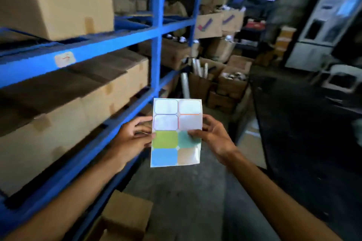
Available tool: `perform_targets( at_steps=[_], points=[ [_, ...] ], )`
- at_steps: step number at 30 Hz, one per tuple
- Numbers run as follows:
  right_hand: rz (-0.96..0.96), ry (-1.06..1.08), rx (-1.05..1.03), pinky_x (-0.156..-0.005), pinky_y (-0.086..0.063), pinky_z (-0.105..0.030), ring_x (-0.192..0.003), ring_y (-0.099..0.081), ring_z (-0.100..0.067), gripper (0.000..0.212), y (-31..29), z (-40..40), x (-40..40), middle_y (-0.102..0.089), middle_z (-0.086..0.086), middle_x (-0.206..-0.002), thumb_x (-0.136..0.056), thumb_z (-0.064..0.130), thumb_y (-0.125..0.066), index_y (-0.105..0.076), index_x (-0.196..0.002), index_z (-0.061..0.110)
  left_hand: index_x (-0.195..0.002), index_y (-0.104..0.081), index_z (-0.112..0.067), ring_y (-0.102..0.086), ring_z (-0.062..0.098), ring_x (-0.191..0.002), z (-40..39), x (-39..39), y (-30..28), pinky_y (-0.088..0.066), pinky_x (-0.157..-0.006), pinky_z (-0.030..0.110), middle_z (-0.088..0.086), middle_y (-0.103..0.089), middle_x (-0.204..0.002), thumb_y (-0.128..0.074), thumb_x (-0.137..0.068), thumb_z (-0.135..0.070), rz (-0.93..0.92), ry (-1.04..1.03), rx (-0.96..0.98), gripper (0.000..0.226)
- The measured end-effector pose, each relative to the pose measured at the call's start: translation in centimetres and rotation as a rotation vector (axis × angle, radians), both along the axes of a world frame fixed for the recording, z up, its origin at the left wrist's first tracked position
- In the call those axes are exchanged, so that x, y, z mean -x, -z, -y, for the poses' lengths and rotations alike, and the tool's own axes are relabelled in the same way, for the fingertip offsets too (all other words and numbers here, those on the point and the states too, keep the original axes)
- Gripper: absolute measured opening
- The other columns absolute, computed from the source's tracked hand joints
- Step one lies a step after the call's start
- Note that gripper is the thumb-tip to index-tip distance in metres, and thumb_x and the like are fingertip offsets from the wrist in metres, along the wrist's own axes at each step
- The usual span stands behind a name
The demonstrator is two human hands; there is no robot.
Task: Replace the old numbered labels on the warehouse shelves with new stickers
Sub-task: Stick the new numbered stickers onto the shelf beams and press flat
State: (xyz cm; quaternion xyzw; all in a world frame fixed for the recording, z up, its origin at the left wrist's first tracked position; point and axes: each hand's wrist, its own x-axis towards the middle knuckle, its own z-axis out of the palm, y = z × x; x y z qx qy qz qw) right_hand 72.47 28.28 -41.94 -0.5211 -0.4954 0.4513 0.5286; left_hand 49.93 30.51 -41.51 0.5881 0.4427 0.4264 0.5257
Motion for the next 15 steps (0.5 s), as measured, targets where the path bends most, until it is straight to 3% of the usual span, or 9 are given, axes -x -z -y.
perform_targets(
  at_steps=[4,8,10,15],
  points=[
    [0.129,0.279,0.114,-0.075,-0.056,-0.021,-0.075,-0.067,-0.003,0.042,1.6,8.0,-8.3,-0.068,-0.002,-0.094,-0.077,-0.008,-0.066,-0.056,-0.115,0.006,-0.113,-0.057,-0.014,-0.061,0.004,-0.059,2.9,-9.8,2.7,-0.052,-0.057,0.014,0.006,-0.063,-0.075,-0.061,-0.080,0.011,-0.003,0.228,0.071,0.042],
    [0.245,0.573,0.250,-0.083,-0.055,-0.041,-0.091,-0.067,-0.024,0.036,4.6,17.7,-16.2,-0.069,-0.010,-0.102,-0.077,0.001,-0.069,-0.059,-0.110,0.010,-0.113,-0.056,-0.009,-0.062,0.007,-0.058,7.8,-20.0,5.7,-0.054,-0.054,0.019,0.007,-0.061,-0.072,-0.061,-0.079,0.012,-0.024,0.475,0.162,0.041],
    [0.307,0.698,0.321,-0.083,-0.055,-0.043,-0.093,-0.067,-0.025,0.036,6.1,22.5,-19.2,-0.069,-0.010,-0.104,-0.076,0.003,-0.069,-0.059,-0.110,0.012,-0.115,-0.054,-0.006,-0.059,0.013,-0.062,11.1,-24.7,7.2,-0.054,-0.055,0.022,0.008,-0.060,-0.072,-0.061,-0.079,0.012,-0.043,0.579,0.207,0.040],
    [0.350,0.915,0.543,-0.064,-0.056,-0.035,-0.085,-0.067,-0.025,0.038,10.8,33.2,-23.7,-0.069,-0.008,-0.098,-0.072,0.005,-0.070,-0.058,-0.107,0.010,-0.110,-0.051,-0.002,-0.057,0.012,-0.058,19.8,-32.3,11.5,-0.051,-0.044,0.017,0.012,-0.054,-0.072,-0.058,-0.080,0.014,-0.151,0.791,0.323,0.034]
  ],
)
